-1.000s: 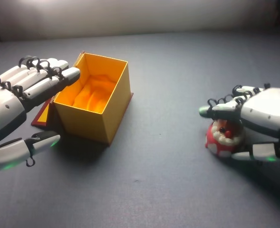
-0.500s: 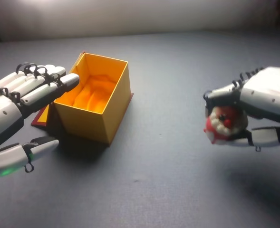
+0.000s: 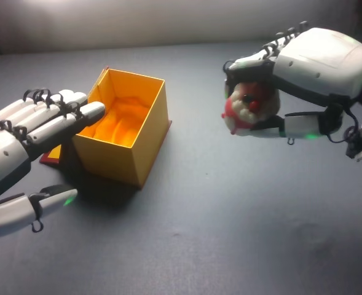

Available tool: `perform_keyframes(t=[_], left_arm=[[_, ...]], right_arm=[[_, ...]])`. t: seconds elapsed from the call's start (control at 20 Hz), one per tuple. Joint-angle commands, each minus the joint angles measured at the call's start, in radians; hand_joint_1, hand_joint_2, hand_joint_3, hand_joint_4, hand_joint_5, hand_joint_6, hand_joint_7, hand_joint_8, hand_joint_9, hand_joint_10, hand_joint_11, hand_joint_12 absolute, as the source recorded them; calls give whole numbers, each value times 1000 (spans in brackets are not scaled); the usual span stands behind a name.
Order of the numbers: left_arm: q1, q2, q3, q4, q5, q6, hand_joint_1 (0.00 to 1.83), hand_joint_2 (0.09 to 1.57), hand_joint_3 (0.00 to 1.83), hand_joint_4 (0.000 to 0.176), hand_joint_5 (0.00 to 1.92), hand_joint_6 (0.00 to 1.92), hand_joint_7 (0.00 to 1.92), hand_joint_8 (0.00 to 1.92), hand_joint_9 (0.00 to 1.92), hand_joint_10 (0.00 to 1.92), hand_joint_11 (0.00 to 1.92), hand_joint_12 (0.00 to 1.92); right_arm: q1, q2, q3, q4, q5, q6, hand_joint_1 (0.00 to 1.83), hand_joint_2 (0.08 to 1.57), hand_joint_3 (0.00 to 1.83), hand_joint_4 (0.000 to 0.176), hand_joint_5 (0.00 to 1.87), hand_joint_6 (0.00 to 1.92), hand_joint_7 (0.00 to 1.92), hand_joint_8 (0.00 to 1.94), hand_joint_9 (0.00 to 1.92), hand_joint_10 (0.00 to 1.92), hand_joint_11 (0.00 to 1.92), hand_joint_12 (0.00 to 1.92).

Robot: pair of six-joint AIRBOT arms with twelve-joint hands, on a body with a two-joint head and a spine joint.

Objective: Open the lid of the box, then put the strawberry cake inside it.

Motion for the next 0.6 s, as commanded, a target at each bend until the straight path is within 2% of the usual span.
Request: perform_keyframes(t=[0.0, 0.05, 0.1, 0.15, 0.2, 0.25, 0.3, 0.35, 0.4, 0.45, 0.5, 0.55], left_arm=[[1, 10, -3, -17, -116, -9, 609, 1361, 0, 81, 0, 0, 0, 0, 0, 0, 0, 333], [8, 10, -4, -20, -114, -12, 629, 1348, 0, 82, 12, 2, 0, 0, 0, 0, 0, 418], [13, 10, -5, -25, -113, -12, 632, 1345, 0, 87, 14, 2, 0, 0, 0, 0, 0, 429], [23, 9, -6, -33, -113, -13, 616, 1347, 0, 84, 16, 2, 0, 0, 0, 0, 0, 437], [30, 7, -6, -38, -113, -14, 625, 1344, 0, 82, 24, 5, 0, 0, 0, 0, 0, 443], [35, 6, -6, -42, -113, -15, 632, 1341, 0, 79, 32, 4, 0, 0, 0, 0, 0, 419], [40, 3, -6, -48, -114, -16, 633, 1342, 0, 77, 35, 5, 0, 0, 0, 0, 0, 414], [46, -1, -5, -54, -113, -18, 630, 1342, 0, 68, 39, 6, 0, 0, 0, 0, 0, 413], [48, -3, -4, -56, -113, -18, 645, 1339, 0, 68, 42, 6, 0, 0, 0, 0, 0, 403], [54, -9, 0, -62, -114, -21, 643, 1340, 0, 75, 38, 2, 0, 0, 0, 0, 0, 360], [57, -15, 4, -65, -116, -25, 611, 1345, 2, 66, 42, 3, 0, 0, 0, 0, 0, 364], [61, -22, 8, -68, -116, -28, 611, 1345, 2, 66, 42, 3, 0, 0, 0, 0, 0, 364]], right_arm=[[38, -17, 15, 11, 101, 3, 1132, 1226, 0, 0, 771, 1281, 1014, 1844, 1257, 1904, 1375, 1918], [61, -33, 29, 0, 85, 3, 1102, 1243, 3, 0, 740, 1332, 1154, 1937, 1444, 1920, 1558, 1921], [79, -51, 40, -11, 73, 3, 1106, 1240, 0, 0, 747, 1327, 1178, 1940, 1450, 1921, 1550, 1921], [106, -79, 61, -30, 54, 3, 1106, 1240, 0, 0, 747, 1327, 1152, 1941, 1425, 1921, 1533, 1921], [122, -101, 74, -43, 44, 3, 1116, 1230, 0, 0, 763, 1302, 1046, 1853, 1291, 1921, 1407, 1921], [132, -115, 83, -50, 38, 3, 1197, 1240, 0, 0, 726, 1149, 863, 1613, 1042, 1709, 1063, 1876], [148, -139, 96, -58, 31, 3, 1215, 1237, 0, 0, 716, 1123, 840, 1536, 993, 1595, 963, 1833], [168, -169, 115, -64, 15, 3, 1209, 1255, 3, 0, 684, 1149, 793, 1588, 924, 1628, 905, 1857], [174, -182, 124, -66, 12, 3, 1140, 1216, 0, 0, 785, 1210, 1138, 1870, 1352, 1862, 1432, 1908], [183, -211, 143, -66, 5, 3, 1133, 1197, 0, 0, 824, 1196, 1257, 1927, 1494, 1909, 1599, 1918], [189, -228, 155, -68, -3, 3, 1125, 1202, 0, 0, 814, 1216, 1087, 1938, 1340, 1919, 1477, 1920], [198, -249, 168, -68, -15, 3, 1125, 1202, 0, 0, 814, 1216, 1087, 1938, 1340, 1919, 1477, 1920]])
